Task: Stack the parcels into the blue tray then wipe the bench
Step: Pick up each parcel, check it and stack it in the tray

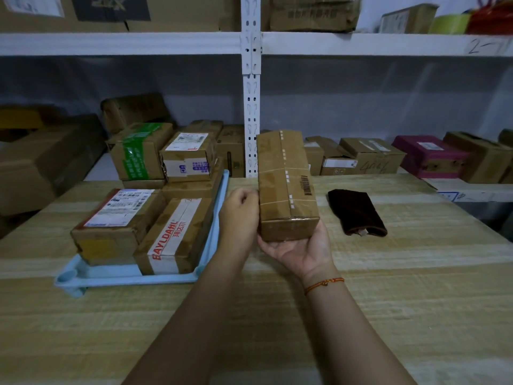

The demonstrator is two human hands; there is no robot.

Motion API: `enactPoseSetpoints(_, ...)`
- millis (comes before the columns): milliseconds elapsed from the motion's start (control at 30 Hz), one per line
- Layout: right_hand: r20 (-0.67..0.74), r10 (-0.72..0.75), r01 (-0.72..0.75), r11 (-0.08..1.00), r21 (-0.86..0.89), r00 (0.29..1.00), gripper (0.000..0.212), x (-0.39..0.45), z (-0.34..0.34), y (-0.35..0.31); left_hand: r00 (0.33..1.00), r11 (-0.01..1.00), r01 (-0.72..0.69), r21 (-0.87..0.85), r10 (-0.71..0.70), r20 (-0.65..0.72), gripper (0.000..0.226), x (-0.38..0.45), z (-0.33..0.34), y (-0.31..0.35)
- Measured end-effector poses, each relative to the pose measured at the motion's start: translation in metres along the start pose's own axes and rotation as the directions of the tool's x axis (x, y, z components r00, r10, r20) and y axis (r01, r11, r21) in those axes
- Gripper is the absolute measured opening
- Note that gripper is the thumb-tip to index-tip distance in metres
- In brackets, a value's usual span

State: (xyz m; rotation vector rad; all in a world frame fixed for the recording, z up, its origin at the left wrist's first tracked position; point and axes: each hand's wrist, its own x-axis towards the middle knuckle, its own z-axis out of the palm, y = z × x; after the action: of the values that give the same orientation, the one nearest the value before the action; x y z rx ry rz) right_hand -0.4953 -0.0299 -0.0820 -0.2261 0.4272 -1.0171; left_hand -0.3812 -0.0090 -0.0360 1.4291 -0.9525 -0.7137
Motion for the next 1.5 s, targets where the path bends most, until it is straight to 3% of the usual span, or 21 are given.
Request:
enactPoseSetpoints(333, -0.072, -0.019, 0.012, 0.996, -0.092, 0.997, 0.062, 0.007, -0.006, -0.002, 0.999, 0.998, 0.009, 0.056, -0.007, -0.041, 0.018, 0.006, -0.005, 0.000)
enactPoseSetpoints(467, -0.121, -0.106, 0.081, 0.977, -0.195, 0.987, 0.052, 0.006, -0.001, -0.001, 0.996, 0.997, 0.071, 0.032, -0.069, -0.059, 0.018, 0.008, -0.008, 0.001)
enactPoseSetpoints(567, -0.143, -0.197, 0.133, 0.920, -0.369, 0.970, 0.036, 0.008, 0.003, 0.002, 0.996, 0.996, 0.086, 0.025, -0.085, -0.031, 0.028, 0.007, -0.009, 0.002)
enactPoseSetpoints(667, -0.100, -0.352, 0.235, 0.784, -0.575, 0.931, 0.035, 0.010, 0.008, 0.006, 0.995, 0.995, 0.098, 0.019, -0.098, -0.017, 0.032, 0.007, -0.009, 0.001)
enactPoseSetpoints(767, -0.045, -0.485, 0.328, 0.654, -0.682, 0.874, 0.058, 0.015, 0.009, 0.012, 0.994, 0.991, 0.109, 0.076, -0.110, 0.010, 0.030, 0.008, -0.009, -0.003)
enactPoseSetpoints(800, -0.038, -0.523, 0.338, 0.602, -0.723, 0.852, 0.076, 0.017, 0.008, 0.014, 0.993, 0.988, 0.114, 0.100, -0.116, 0.011, 0.031, 0.008, -0.009, -0.004)
enactPoseSetpoints(867, -0.004, -0.600, 0.310, 0.419, -0.853, 0.800, 0.098, 0.020, 0.008, 0.017, 0.989, 0.983, 0.146, 0.107, -0.147, 0.002, 0.048, 0.007, -0.009, -0.004)
enactPoseSetpoints(967, 0.115, -0.710, 0.261, 0.101, -0.960, 0.695, 0.094, 0.015, 0.010, 0.020, 0.987, 0.982, 0.160, 0.101, -0.162, 0.013, 0.064, 0.005, -0.010, -0.001)
enactPoseSetpoints(1067, 0.241, -0.753, 0.272, -0.085, -0.958, 0.612, 0.098, 0.013, 0.009, 0.029, 0.986, 0.985, 0.148, 0.090, -0.154, 0.064, 0.063, 0.004, -0.011, -0.002)
enactPoseSetpoints(1167, 0.349, -0.728, 0.299, -0.205, -0.932, 0.589, 0.104, 0.014, 0.002, 0.042, 0.987, 0.990, 0.126, 0.066, -0.132, 0.091, 0.051, 0.006, -0.013, -0.008)
enactPoseSetpoints(1333, 0.394, -0.719, 0.245, -0.309, -0.919, 0.572, 0.109, 0.016, -0.008, 0.047, 0.990, 0.996, 0.091, 0.001, -0.091, 0.108, 0.060, 0.008, -0.016, -0.017)
enactPoseSetpoints(1500, 0.407, -0.691, 0.261, -0.312, -0.913, 0.597, 0.103, 0.016, -0.009, 0.045, 0.996, 0.999, 0.035, -0.015, -0.033, 0.086, 0.062, 0.008, -0.017, -0.018)
